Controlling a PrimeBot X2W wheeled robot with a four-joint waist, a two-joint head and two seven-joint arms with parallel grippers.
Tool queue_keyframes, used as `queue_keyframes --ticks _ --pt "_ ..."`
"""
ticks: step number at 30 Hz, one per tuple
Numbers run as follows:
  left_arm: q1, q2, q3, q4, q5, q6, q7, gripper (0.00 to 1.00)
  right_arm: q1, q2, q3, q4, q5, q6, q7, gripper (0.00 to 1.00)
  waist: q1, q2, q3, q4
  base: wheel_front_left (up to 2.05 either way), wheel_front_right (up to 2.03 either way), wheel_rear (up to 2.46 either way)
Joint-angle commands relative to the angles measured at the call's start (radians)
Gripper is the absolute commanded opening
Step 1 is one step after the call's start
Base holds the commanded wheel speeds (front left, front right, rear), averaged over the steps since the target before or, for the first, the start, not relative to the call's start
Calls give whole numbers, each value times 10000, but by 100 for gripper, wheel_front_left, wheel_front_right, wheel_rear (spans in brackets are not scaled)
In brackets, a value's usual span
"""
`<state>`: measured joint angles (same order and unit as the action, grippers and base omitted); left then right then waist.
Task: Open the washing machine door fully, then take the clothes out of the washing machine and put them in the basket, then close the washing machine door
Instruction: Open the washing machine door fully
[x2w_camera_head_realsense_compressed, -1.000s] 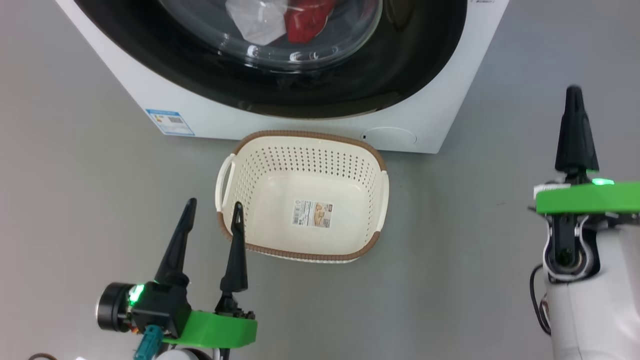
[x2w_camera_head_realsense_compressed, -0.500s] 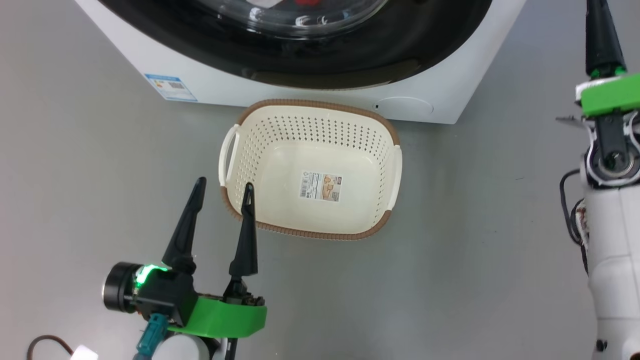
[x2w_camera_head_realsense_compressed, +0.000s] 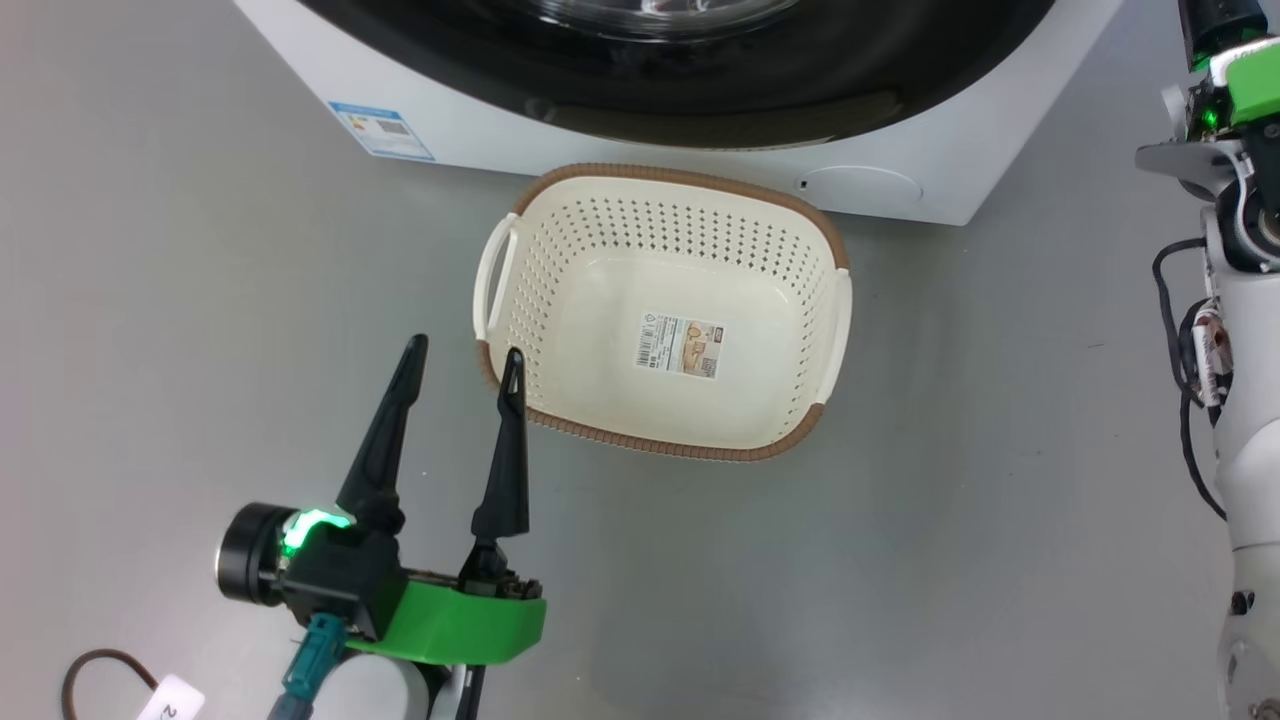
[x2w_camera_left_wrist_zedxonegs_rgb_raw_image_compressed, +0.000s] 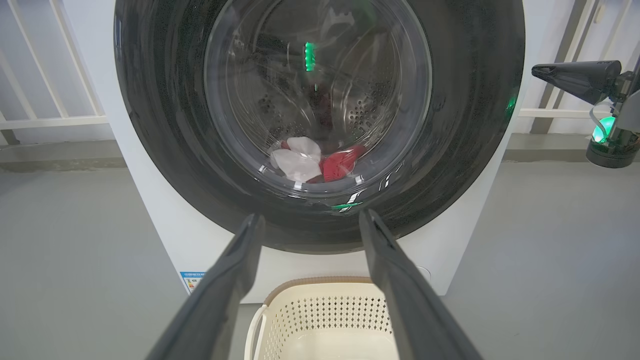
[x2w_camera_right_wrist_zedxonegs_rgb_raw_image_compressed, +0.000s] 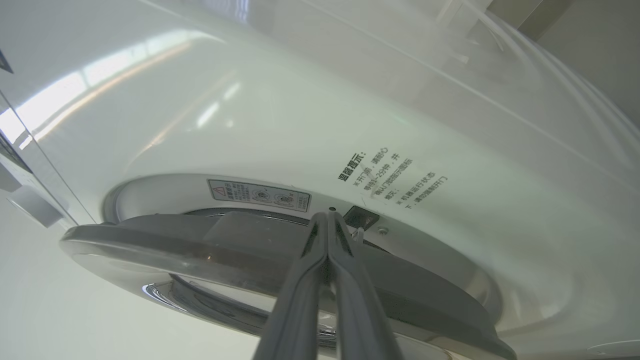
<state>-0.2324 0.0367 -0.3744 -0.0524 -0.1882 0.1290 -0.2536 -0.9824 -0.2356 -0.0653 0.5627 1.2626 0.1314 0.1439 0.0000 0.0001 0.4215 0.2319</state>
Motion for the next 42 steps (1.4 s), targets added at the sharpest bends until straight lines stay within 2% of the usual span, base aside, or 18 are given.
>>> queue_keyframes --ticks 1,12,25,42 --pt "-190 135 269 -215 -84 92 -82 100 -319 23 189 -109 247 -7 180 0 0 -1 76 127 0 0 0" --pt "-231 135 150 -214 -138 59 -82 100 -1304 -402 166 1161 1081 -7 797 0 0 -1 252 506 0 0 0" --pt "-203 135 -13 -153 -192 38 -82 100 -1927 -795 485 2153 1385 -7 1337 0 0 -1 328 889 0 0 0" --pt "-125 135 -108 -89 -246 59 -82 100 -1874 -795 1226 2159 1660 -7 2166 0 0 -1 237 1134 0 0 0"
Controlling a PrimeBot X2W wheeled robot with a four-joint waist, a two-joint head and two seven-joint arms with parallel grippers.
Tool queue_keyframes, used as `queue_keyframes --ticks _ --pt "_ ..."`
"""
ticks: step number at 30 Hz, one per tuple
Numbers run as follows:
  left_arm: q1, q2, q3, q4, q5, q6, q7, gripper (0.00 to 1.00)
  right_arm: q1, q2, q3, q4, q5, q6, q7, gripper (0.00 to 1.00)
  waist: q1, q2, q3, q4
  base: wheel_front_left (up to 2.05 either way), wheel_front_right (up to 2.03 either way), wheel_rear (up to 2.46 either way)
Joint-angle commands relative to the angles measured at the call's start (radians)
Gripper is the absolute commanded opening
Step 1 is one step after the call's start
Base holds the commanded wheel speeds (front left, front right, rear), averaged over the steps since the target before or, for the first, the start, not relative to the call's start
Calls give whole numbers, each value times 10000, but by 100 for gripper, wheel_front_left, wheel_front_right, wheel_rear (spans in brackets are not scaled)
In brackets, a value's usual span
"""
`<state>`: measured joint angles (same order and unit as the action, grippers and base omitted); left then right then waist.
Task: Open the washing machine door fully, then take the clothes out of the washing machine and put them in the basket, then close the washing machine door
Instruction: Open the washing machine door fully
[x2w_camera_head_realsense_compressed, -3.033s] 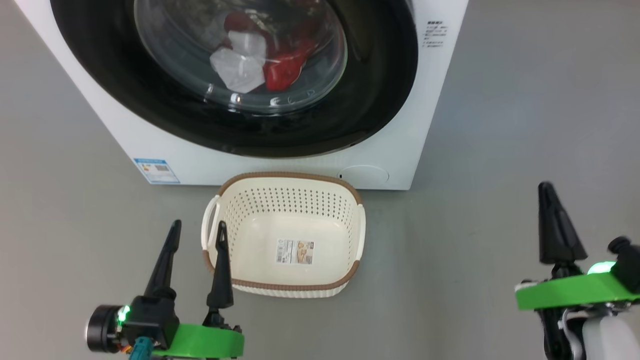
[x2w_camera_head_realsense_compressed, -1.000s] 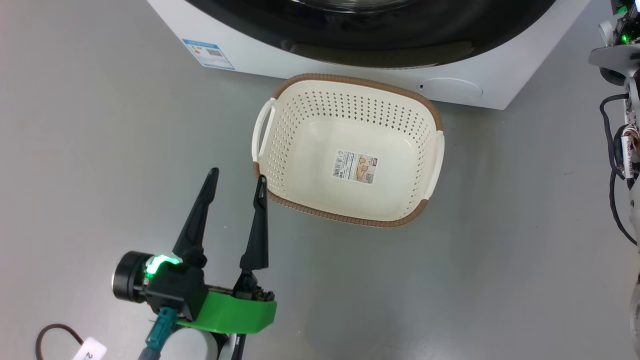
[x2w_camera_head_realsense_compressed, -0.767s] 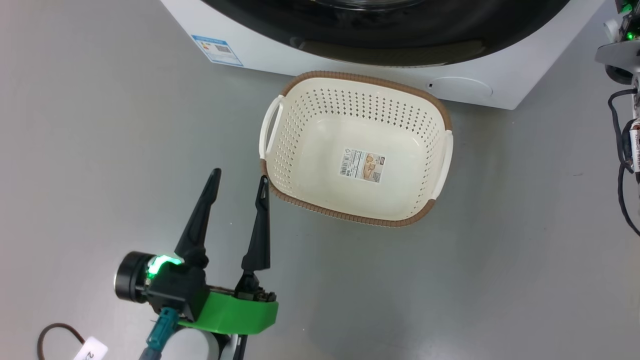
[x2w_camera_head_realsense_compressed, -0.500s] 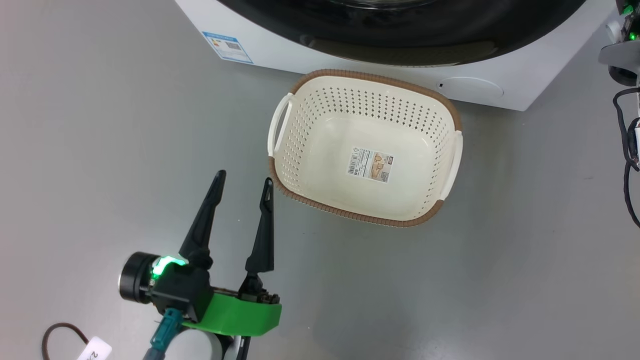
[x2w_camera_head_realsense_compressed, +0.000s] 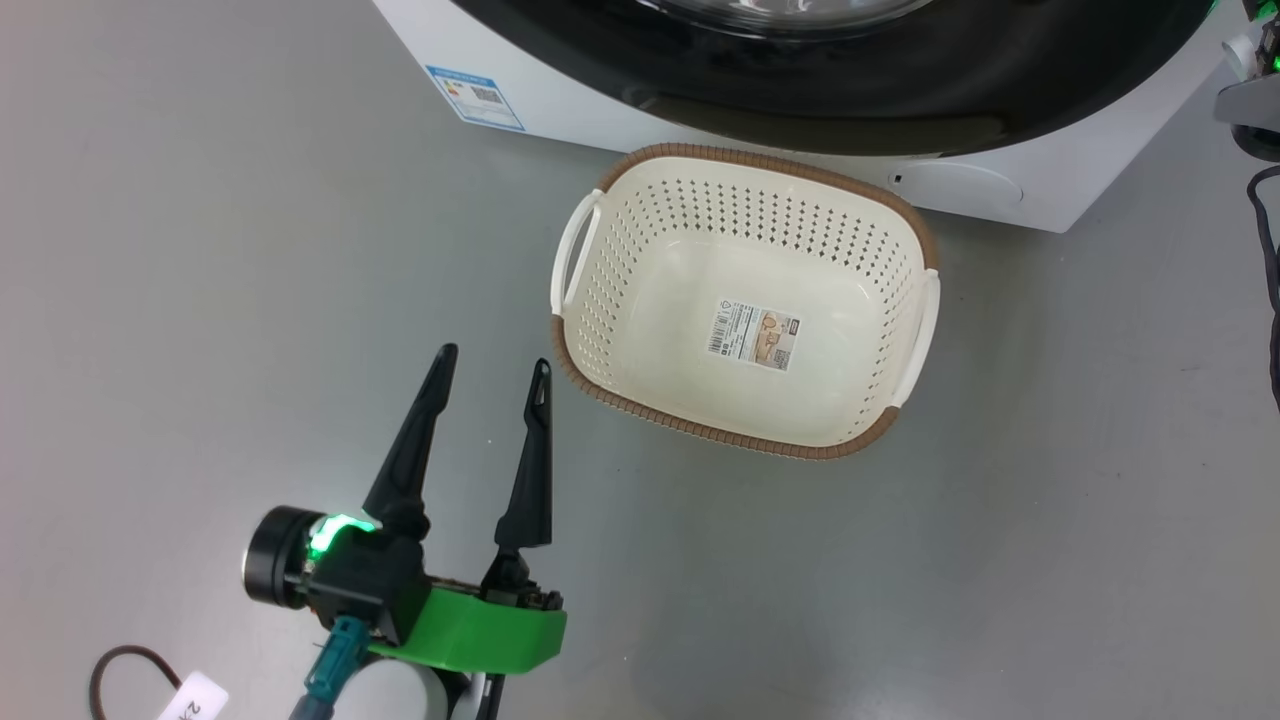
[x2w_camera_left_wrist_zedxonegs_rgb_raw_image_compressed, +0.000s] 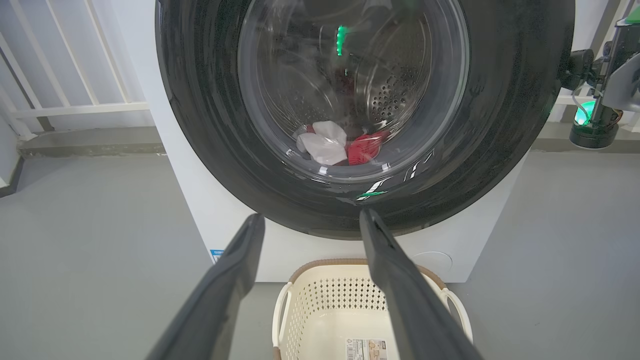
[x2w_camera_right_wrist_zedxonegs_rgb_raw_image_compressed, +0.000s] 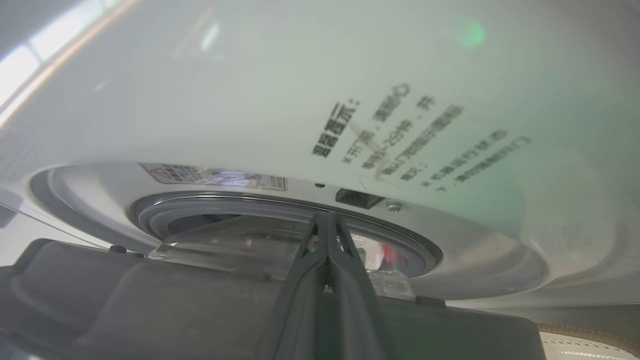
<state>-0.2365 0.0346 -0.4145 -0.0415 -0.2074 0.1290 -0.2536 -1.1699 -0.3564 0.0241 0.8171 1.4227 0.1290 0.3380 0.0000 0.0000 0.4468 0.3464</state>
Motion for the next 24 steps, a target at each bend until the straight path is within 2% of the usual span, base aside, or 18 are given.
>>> queue_keyframes --ticks 1,24 --pt "-77 156 297 -196 -57 58 -82 100 44 398 379 -421 53 17 249 0 0 0 -28 -20 0 0 0" --pt "7 156 474 -243 -54 105 -82 100 1734 322 901 -2362 628 17 1235 0 0 0 -265 -374 0 0 0"
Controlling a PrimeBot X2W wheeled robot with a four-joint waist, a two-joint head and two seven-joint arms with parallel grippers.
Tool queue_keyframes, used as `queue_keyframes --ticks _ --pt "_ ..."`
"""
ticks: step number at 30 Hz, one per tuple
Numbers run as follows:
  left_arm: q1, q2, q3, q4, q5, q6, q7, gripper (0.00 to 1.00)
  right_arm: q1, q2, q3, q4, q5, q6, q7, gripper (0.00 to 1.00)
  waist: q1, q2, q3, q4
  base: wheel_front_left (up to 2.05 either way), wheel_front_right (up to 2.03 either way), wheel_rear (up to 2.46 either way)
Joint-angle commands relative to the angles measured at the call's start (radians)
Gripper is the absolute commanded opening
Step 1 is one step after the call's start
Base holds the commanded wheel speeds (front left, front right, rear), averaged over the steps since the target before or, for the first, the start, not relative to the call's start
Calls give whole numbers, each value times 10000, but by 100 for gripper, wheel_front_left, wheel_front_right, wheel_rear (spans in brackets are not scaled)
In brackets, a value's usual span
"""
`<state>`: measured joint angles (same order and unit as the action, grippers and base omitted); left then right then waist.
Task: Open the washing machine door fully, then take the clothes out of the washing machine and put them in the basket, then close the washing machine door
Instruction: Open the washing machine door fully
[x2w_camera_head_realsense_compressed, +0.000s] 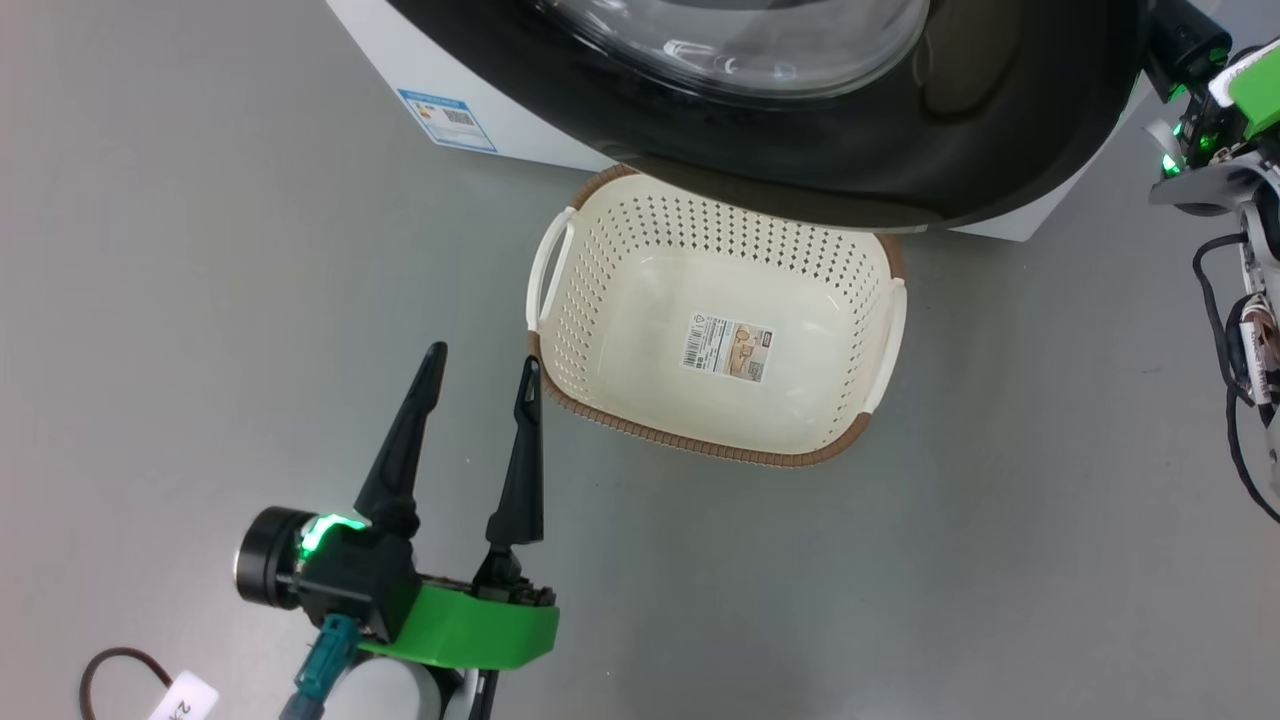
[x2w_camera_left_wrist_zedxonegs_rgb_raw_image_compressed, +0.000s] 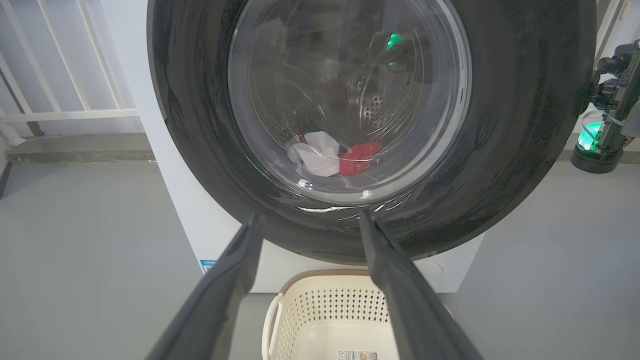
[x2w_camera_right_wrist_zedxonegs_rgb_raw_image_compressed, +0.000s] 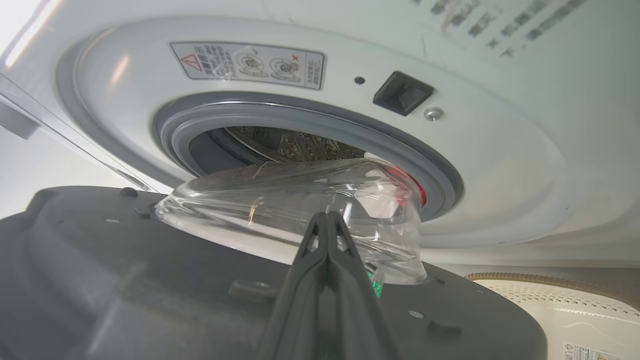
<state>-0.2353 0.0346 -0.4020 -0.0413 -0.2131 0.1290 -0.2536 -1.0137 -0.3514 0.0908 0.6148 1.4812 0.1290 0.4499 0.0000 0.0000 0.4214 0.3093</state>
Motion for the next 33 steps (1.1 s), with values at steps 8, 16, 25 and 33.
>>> queue_keyframes --ticks 8,16,25,33 --pt "40 156 449 -285 8 129 -82 100 900 334 345 -1471 243 17 376 0 0 0 -193 -36 0 0 0" --pt "164 156 558 -266 -4 143 -82 100 1852 295 477 -2315 317 17 664 0 0 0 -619 76 0 0 0" --pt "410 156 708 -307 -26 171 -82 100 3012 290 615 -3403 447 17 1076 0 0 0 -1134 340 0 0 0" --pt "658 156 913 -335 63 144 -82 100 4259 294 732 -4538 495 17 1381 0 0 0 -1497 509 0 0 0"
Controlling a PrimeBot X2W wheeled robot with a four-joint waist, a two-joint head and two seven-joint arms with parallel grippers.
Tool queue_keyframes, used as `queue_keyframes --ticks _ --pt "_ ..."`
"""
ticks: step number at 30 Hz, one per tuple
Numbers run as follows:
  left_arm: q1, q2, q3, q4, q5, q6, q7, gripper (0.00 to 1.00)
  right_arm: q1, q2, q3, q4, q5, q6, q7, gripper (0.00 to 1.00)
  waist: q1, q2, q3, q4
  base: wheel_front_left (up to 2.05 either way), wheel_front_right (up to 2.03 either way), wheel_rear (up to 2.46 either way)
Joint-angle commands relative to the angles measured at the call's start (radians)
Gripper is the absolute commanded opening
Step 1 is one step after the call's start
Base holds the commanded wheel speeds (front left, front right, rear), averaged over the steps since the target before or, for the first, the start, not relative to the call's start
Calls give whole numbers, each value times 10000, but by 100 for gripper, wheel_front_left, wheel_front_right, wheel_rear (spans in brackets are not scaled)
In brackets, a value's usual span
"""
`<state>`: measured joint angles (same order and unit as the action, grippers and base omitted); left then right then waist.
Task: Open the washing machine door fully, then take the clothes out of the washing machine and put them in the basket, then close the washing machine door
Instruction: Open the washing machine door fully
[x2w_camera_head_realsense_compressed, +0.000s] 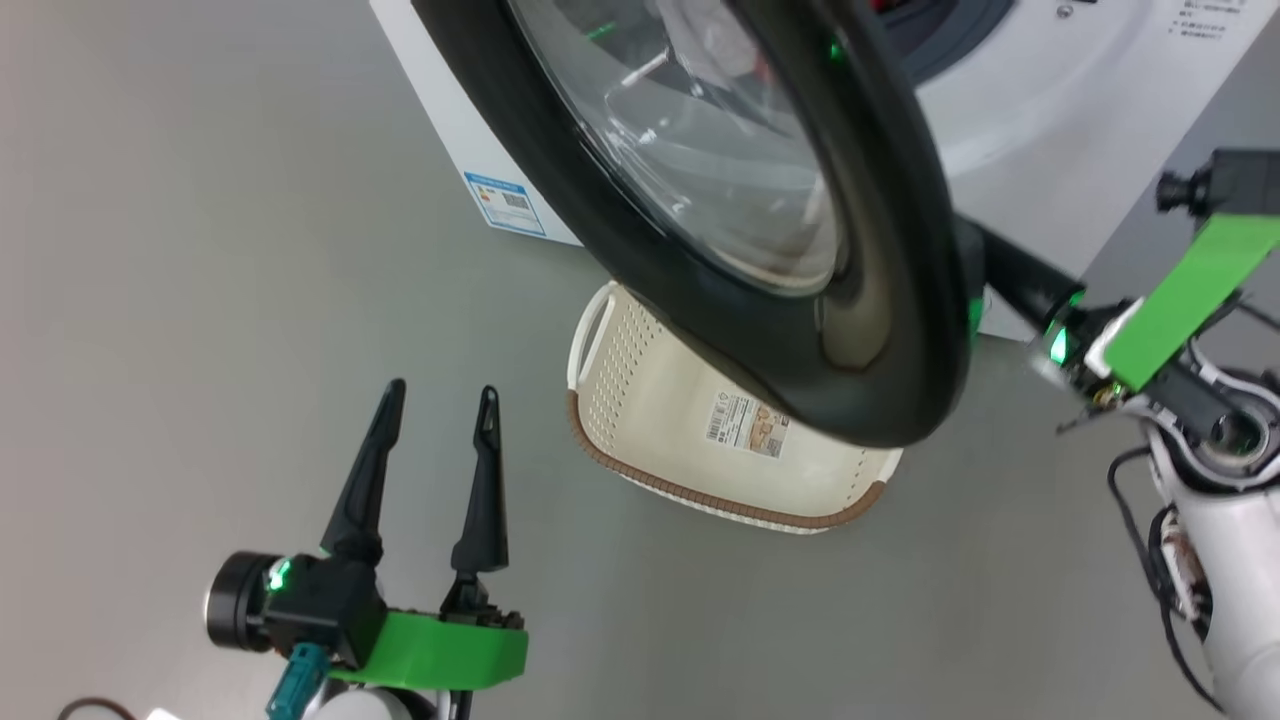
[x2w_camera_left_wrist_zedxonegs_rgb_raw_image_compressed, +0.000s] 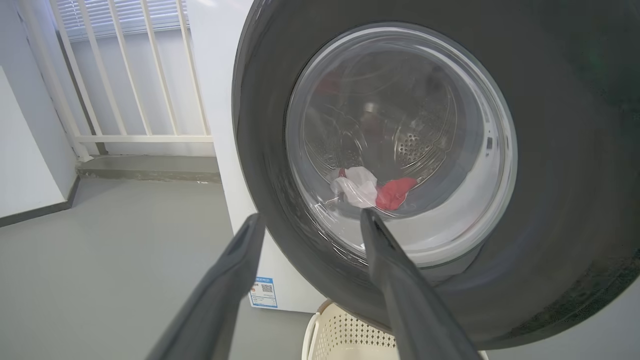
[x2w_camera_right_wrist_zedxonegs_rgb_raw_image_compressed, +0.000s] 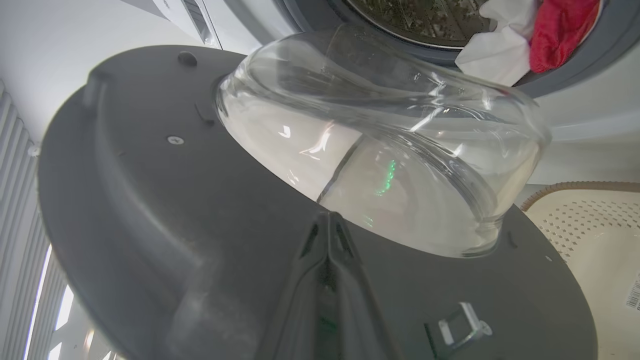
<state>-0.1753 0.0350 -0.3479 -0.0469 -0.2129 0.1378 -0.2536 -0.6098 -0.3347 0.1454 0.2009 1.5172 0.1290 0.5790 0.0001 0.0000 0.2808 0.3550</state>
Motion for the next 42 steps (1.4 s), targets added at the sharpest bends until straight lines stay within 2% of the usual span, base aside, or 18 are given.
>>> queue_keyframes --ticks 1,16,29,42 --pt "84 152 398 -278 69 44 -82 100 383 134 186 -533 153 17 121 0 0 0 -144 60 0 0 0" --pt "362 152 530 -279 140 -50 -82 100 1947 693 755 -1877 385 17 688 0 0 0 -719 348 0 0 0" --pt "503 152 524 -292 99 -52 -82 100 2118 1455 1545 -1949 364 17 1068 0 0 0 -931 720 0 0 0" --pt "545 152 429 -331 -16 35 -82 100 2280 1872 1945 -1978 272 17 1416 0 0 0 -986 881 0 0 0"
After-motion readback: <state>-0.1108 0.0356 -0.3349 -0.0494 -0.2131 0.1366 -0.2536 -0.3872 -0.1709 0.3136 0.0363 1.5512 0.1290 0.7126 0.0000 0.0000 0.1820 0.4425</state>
